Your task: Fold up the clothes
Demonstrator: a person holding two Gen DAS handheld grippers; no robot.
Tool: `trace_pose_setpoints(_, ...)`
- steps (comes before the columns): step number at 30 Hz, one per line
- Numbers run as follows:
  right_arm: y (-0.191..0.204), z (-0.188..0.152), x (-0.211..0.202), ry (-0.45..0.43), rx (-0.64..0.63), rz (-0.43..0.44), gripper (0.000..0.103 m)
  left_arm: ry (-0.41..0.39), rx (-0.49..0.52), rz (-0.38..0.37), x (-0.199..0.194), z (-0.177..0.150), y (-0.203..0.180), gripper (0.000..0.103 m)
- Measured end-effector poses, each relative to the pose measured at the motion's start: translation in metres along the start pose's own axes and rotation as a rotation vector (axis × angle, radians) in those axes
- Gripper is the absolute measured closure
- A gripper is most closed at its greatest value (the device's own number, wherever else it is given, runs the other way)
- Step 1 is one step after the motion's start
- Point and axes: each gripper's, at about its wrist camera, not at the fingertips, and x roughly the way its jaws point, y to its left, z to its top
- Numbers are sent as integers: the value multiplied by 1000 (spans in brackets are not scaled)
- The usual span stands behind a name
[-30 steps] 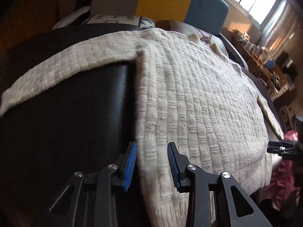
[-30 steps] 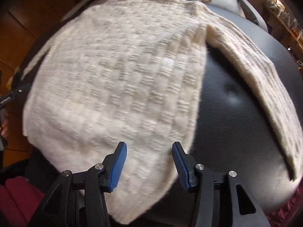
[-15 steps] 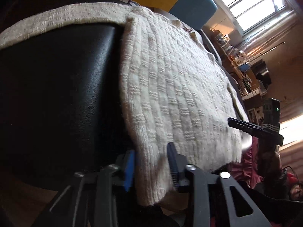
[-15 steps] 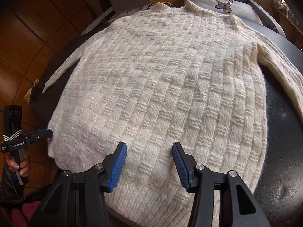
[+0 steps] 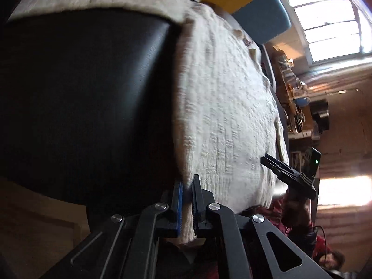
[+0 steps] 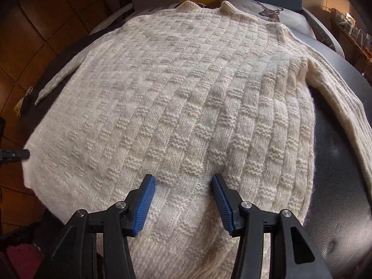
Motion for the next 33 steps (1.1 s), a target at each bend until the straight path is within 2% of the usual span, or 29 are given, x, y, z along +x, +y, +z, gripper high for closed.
trace_pose_setpoints(2, -2, 1, 0, -3, 4, 8, 51, -23, -49, -25, -2, -3, 12, 89)
trace_pose_setpoints(4, -7, 1, -2, -9, 20, 26, 50, -51, -57, -23, -4, -3, 13, 84)
trace_pose_setpoints(7, -21, -6, -23, -62, 94, 75, 50, -73, -45, -62, -1, 1, 8, 63)
trace_pose_setpoints(8, -27, -11, -35, -97, 125, 104, 50, -72, -35, -72, 2, 2, 6, 60)
trace_pose_setpoints(10, -47, -27, -56, -150, 203, 166, 50, -36, 3, -60, 12, 1, -2, 60)
trace_pose_setpoints(12, -76, -52, -68, -190, 311, 244, 50, 8, 48, -64, 22, -1, -10, 66)
trace_pose_setpoints(13, -89, -65, -70, -196, 357, 253, 50, 24, 66, -72, 25, -3, -15, 71)
trace_pose_setpoints(14, -102, -78, -72, -201, 403, 261, 47, 39, 83, -79, 29, -5, -19, 73)
trace_pose_setpoints(16, -127, -106, -72, -177, 506, 292, 41, 64, 112, -91, 35, -7, -26, 72)
trace_pose_setpoints(18, -138, -127, -66, -175, 572, 360, 41, 56, 103, -83, 35, -6, -25, 67)
trace_pose_setpoints(21, -135, -139, -61, -201, 587, 504, 41, 43, 88, -73, 35, -4, -24, 66)
trace_pose_setpoints(23, -128, -135, -51, -182, 583, 552, 41, 34, 79, -65, 35, -3, -23, 64)
trace_pose_setpoints(24, -123, -131, -49, -198, 576, 561, 41, 27, 84, -58, 35, -2, -25, 66)
trace_pose_setpoints(25, -118, -126, -46, -201, 568, 568, 41, 15, 109, -47, 35, -3, -30, 73)
trace_pose_setpoints(26, -113, -121, -43, -203, 561, 570, 45, 7, 122, -57, 33, -2, -36, 96)
trace_pose_setpoints(27, -108, -115, -43, -188, 550, 529, 53, 0, 116, -90, 28, 1, -40, 97)
trace_pose_setpoints(28, -103, -110, -45, -177, 538, 489, 79, -7, 111, -122, 23, 4, -45, 97)
trace_pose_setpoints(29, -97, -103, -54, -193, 512, 465, 92, -19, 104, -164, 17, 7, -50, 97)
trace_pose_setpoints(31, -86, -92, -87, -275, 445, 479, 92, -60, 99, -283, -8, 16, -65, 97)
trace_pose_setpoints(33, -78, -85, -116, -308, 381, 432, 94, -90, 105, -363, -33, 23, -75, 97)
